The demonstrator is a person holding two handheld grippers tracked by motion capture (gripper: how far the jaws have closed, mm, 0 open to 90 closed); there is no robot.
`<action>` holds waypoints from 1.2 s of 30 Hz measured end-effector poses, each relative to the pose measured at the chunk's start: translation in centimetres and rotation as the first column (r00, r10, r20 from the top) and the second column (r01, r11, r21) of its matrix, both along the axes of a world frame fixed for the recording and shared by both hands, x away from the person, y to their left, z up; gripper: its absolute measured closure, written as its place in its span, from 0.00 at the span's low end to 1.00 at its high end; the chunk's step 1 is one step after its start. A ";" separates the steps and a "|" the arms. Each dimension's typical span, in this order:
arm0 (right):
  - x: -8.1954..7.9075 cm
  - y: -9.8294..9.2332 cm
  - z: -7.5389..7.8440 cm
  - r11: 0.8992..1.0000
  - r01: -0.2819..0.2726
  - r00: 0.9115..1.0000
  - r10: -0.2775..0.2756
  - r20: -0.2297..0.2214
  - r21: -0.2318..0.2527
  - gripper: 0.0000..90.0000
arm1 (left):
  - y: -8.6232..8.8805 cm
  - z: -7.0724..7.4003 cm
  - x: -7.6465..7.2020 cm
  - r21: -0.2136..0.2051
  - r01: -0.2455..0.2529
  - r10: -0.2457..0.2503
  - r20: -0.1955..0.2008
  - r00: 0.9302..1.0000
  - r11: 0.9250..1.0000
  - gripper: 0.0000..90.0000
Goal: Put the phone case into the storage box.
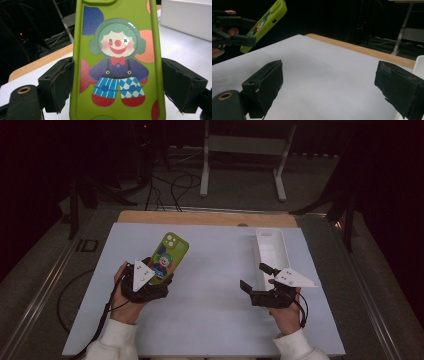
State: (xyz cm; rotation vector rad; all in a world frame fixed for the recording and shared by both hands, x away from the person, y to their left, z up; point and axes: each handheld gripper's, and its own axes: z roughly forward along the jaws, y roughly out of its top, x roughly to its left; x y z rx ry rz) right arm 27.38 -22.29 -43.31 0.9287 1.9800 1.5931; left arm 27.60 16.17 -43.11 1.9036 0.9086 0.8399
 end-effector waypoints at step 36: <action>0.6 1.9 0.9 0.999 -0.030 0.999 0.030 -0.012 0.032 0.09 | -3.9 0.3 0.3 -0.006 0.082 -0.082 0.006 0.997 0.997 0.18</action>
